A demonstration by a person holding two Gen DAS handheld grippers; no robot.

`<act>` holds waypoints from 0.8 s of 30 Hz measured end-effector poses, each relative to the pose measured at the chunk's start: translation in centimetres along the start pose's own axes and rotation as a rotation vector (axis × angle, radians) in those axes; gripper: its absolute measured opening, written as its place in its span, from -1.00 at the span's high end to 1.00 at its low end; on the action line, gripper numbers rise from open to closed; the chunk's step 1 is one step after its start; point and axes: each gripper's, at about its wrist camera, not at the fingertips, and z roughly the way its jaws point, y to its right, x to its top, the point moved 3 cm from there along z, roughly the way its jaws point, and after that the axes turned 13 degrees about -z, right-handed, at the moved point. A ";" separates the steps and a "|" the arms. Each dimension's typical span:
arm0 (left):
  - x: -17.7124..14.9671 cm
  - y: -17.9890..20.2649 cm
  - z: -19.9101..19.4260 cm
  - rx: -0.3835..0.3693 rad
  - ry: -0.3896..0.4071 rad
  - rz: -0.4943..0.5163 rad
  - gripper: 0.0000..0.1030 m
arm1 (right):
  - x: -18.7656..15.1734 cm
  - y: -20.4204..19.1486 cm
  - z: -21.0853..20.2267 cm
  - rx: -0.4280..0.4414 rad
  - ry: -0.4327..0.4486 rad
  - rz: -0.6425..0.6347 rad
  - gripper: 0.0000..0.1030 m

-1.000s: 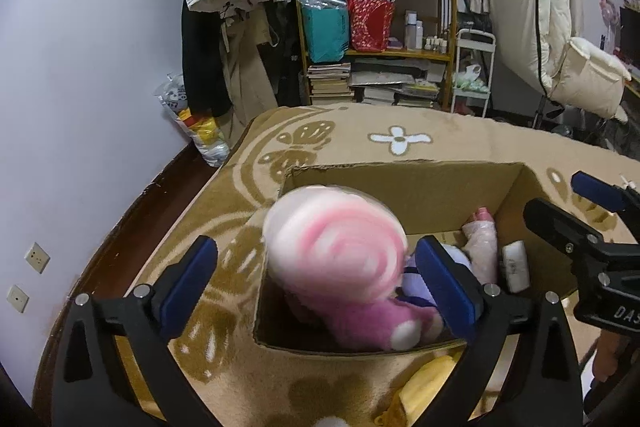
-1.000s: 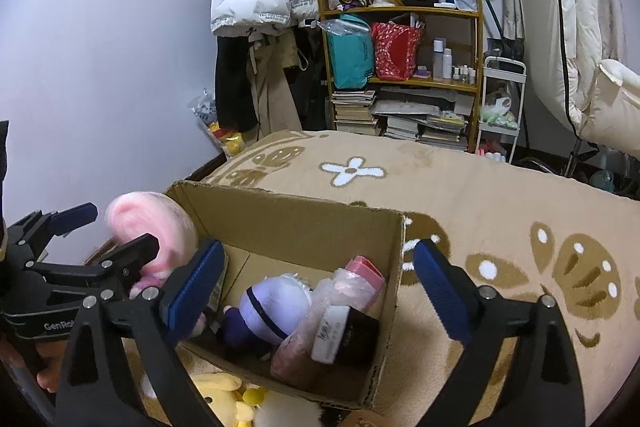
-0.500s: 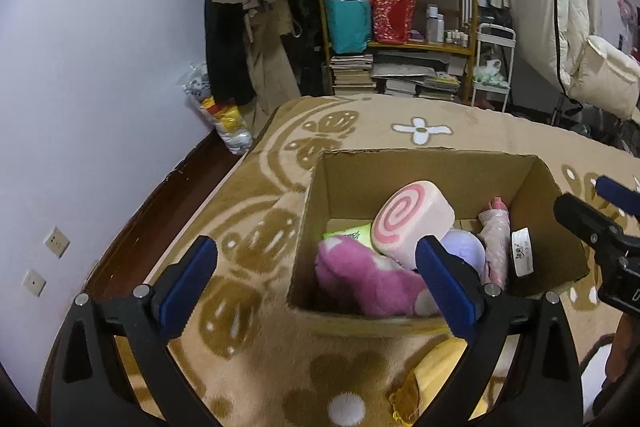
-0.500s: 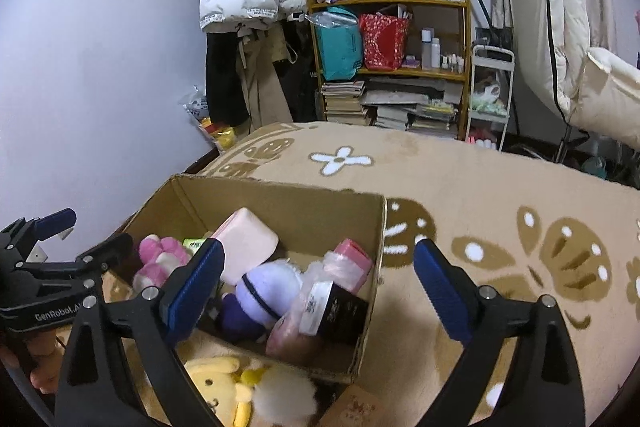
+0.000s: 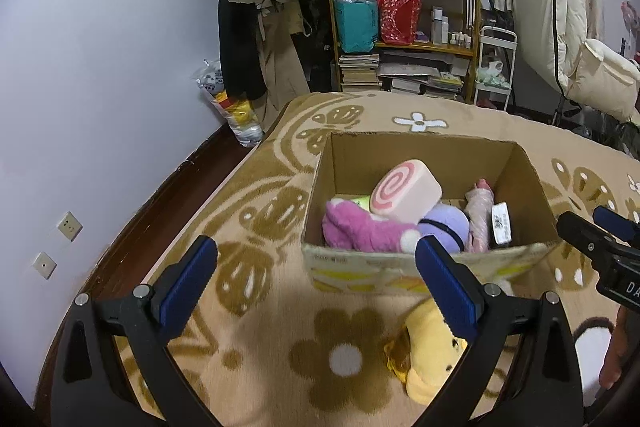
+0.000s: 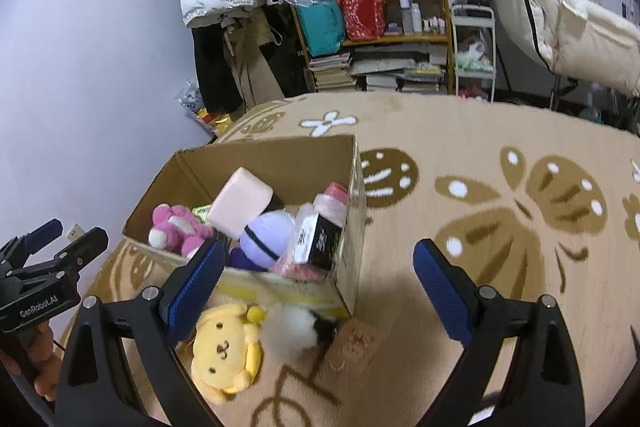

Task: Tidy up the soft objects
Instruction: 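Move both tools back toward the yellow dog plush and white pom-pom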

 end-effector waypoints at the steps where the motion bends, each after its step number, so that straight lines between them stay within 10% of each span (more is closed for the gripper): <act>1: -0.2 0.1 -0.2 0.001 -0.003 0.002 -0.92 | -0.2 0.0 -0.1 0.001 -0.004 0.002 -0.93; 24: -4.8 0.1 0.3 0.007 -0.101 0.005 -0.92 | -3.5 -1.1 1.5 -0.019 -0.114 -0.018 -0.93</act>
